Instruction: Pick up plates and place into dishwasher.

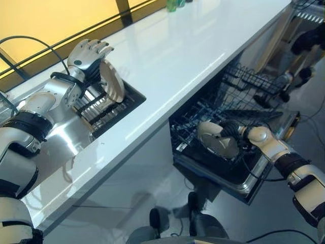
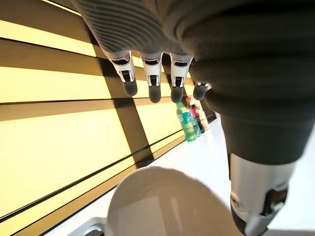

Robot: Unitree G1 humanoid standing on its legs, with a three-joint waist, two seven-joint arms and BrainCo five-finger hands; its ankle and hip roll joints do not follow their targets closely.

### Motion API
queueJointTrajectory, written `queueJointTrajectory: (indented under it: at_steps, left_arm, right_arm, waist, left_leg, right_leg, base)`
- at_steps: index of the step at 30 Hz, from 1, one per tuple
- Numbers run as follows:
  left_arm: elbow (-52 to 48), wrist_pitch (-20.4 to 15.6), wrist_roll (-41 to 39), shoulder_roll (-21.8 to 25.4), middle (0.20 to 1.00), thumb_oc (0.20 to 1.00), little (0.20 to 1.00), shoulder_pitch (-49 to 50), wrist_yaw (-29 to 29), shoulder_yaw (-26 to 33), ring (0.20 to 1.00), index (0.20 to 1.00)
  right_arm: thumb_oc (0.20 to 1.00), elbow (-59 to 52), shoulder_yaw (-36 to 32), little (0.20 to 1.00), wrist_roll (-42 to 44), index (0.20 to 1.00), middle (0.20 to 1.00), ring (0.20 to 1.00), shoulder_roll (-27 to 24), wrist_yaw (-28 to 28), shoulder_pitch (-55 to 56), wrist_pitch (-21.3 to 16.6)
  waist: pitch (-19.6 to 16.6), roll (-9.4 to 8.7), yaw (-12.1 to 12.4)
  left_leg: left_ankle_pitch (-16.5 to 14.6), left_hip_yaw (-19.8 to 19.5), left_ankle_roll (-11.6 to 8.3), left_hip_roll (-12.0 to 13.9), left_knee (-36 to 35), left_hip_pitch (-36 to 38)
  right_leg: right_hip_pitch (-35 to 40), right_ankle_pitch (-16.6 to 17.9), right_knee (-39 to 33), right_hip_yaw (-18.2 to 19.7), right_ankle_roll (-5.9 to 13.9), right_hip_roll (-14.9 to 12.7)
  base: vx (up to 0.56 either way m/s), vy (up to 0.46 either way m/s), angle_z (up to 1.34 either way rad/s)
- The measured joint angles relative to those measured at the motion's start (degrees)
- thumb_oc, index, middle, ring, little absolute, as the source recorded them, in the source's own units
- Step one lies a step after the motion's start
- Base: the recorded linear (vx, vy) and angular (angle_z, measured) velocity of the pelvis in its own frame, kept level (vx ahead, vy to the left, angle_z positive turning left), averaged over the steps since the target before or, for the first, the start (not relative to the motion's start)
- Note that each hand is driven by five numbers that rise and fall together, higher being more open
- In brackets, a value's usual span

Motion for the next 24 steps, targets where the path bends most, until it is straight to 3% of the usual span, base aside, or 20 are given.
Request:
queueJointTrajectory:
  at_steps: [11,12,18,24]
  left_arm:
    - [0.9,1.0,2.8,-1.7,1.000,1.000,1.000,-3.7,-3.5,-2.5,1.000,1.000]
    - [0.9,1.1,3.5,-2.1,1.000,1.000,1.000,-4.0,-3.8,-2.6,1.000,1.000]
    - [0.7,1.2,4.9,-3.4,1.000,1.000,1.000,-5.4,-4.3,-3.9,1.000,1.000]
    - [0.4,2.6,7.2,-3.1,1.000,1.000,1.000,-6.7,-5.6,-3.9,1.000,1.000]
  right_arm:
    - [0.200,6.4,0.9,0.200,-1.2,0.200,0.200,0.200,2.5,1.4,-5.2,1.4]
    - [1.000,6.9,0.9,1.000,-1.5,1.000,1.000,1.000,2.8,0.9,-5.3,1.6]
    - [1.000,5.8,0.8,1.000,-1.6,1.000,1.000,1.000,3.3,-3.6,-6.8,1.6]
    - [1.000,-8.3,0.8,1.000,1.3,1.000,1.000,1.000,0.1,-7.6,-7.0,1.7]
  waist:
    - [1.8,1.12,0.8]
    - [1.9,1.16,1.0]
    - [3.7,2.08,1.0]
    - [6.9,2.05,-0.6]
  left_leg:
    - [0.0,-0.6,0.13,-0.7,-0.1,-0.8]
    - [0.0,-0.7,0.13,-0.7,-0.1,-0.9]
    - [0.2,-1.3,0.43,-0.8,-0.1,-2.0]
    - [0.3,-0.9,0.62,-1.1,0.1,-3.0]
  right_leg:
    - [-0.4,-0.3,0.0,-1.2,-0.41,-0.9]
    - [-0.4,-0.3,0.0,-1.2,-0.41,-0.9]
    - [-1.2,-0.2,0.0,-1.6,-0.31,-1.1]
    - [-2.5,0.4,0.0,-0.6,-1.07,-0.8]
  base:
    - [-0.02,0.023,0.05]
    - [-0.02,0.046,0.02]
    - [-0.02,0.043,0.05]
    - [0.00,0.050,-0.05]
